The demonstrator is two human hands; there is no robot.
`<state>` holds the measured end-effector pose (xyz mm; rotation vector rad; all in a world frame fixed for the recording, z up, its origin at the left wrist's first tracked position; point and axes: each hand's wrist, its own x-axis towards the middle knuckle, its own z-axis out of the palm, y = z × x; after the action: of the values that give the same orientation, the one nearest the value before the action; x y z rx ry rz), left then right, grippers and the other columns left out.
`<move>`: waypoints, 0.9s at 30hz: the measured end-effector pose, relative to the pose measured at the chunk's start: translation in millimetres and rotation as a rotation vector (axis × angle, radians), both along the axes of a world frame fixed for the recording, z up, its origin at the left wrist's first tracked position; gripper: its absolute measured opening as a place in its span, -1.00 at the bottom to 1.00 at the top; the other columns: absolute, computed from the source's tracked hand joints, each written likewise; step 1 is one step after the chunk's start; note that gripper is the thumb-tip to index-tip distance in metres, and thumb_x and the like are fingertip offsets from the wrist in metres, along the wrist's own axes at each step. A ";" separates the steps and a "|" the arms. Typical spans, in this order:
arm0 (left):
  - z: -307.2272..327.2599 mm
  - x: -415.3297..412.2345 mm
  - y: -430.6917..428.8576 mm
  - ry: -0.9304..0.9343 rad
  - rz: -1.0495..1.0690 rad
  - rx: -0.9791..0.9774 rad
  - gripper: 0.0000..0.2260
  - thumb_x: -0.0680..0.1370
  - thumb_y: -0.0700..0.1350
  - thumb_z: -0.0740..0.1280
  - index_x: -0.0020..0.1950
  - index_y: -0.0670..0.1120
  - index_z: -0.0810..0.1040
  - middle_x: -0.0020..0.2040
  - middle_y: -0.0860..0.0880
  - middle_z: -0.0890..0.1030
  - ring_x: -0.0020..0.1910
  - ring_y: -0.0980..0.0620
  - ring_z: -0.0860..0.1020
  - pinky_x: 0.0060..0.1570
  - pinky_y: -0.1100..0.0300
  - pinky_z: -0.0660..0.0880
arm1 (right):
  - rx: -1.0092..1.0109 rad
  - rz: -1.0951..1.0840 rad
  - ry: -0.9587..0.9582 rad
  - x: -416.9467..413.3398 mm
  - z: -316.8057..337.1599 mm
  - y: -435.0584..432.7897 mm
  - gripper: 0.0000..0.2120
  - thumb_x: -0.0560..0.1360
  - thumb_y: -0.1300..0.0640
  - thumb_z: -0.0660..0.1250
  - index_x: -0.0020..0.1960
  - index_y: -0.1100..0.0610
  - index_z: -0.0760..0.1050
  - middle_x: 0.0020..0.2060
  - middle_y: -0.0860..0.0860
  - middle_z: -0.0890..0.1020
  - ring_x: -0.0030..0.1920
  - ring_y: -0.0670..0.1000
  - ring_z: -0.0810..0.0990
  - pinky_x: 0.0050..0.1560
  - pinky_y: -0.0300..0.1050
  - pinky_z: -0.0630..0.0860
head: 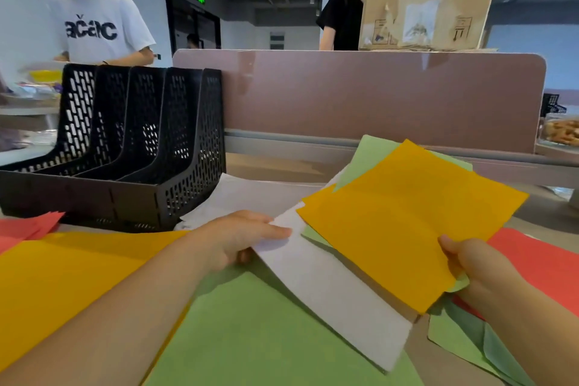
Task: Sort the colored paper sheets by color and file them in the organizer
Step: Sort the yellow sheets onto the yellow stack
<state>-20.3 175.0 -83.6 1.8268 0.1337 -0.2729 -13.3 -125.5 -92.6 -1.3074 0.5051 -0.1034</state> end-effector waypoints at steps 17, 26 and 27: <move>42.0 54.3 38.6 -0.061 0.220 0.580 -0.73 0.47 -0.38 0.37 0.16 -0.24 0.54 0.07 -0.22 0.61 0.05 -0.18 0.59 -0.04 0.06 0.56 | -0.200 0.037 0.011 -6.7 6.8 4.5 -0.85 0.52 0.30 0.30 0.06 0.24 0.38 -0.14 0.19 0.54 -0.17 0.18 0.51 -0.08 0.08 0.43; 29.1 122.6 55.9 -0.369 0.230 1.120 -0.76 0.46 -0.36 0.25 0.12 -0.28 0.50 0.10 -0.25 0.56 0.05 -0.19 0.53 -0.13 0.13 0.41 | -0.249 0.200 0.100 -5.6 9.8 14.8 -0.88 0.53 0.24 0.31 0.05 0.20 0.45 -0.09 0.22 0.61 -0.11 0.24 0.58 -0.13 0.14 0.50; 26.5 127.3 57.0 -0.383 0.240 1.139 -0.75 0.48 -0.37 0.23 0.15 -0.29 0.46 0.11 -0.27 0.53 0.02 -0.20 0.51 -0.15 0.11 0.38 | -0.247 0.216 0.104 -2.3 8.6 13.6 -0.92 0.53 0.25 0.30 0.03 0.20 0.46 -0.12 0.21 0.61 -0.15 0.22 0.58 -0.22 0.07 0.48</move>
<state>107.0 232.0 -57.1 2.9096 0.2696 0.4263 -15.6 -111.9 -84.0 -1.6078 0.4464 0.0848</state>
